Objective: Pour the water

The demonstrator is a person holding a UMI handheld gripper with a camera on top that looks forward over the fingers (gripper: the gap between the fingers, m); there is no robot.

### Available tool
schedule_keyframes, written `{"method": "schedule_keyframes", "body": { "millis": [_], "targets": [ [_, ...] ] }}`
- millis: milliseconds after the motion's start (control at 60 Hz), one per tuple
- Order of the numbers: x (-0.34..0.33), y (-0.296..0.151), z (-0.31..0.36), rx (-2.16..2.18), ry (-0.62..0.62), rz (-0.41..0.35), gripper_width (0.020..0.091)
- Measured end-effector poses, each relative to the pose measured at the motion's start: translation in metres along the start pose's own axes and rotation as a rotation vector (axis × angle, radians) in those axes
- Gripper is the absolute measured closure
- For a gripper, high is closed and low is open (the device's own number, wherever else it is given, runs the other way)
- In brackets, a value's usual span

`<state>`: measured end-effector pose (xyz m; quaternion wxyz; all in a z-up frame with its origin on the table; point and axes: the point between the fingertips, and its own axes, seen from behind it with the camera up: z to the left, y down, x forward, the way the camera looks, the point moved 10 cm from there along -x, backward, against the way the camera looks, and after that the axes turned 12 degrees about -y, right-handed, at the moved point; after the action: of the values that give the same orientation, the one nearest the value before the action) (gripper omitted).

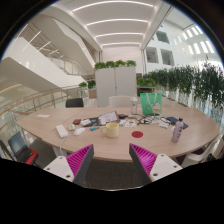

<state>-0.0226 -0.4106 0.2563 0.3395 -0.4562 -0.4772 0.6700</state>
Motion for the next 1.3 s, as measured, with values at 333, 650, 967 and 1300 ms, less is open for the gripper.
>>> {"method": "schedule_keyframes", "body": {
  "millis": [333,650,967,1300],
  "targets": [
    [0.006,0.026,-0.001,0.025,0.043,-0.002,0.0294],
    [0.022,0.031,-0.212,0.045,0.238,-0.061,0.0299],
    [0.150,0.044,-0.442,0.024,0.322,-0.056,0.0290],
    [0.236,0.058,-0.502,0.056,0.328,-0.001,0.0582]
  ]
}}
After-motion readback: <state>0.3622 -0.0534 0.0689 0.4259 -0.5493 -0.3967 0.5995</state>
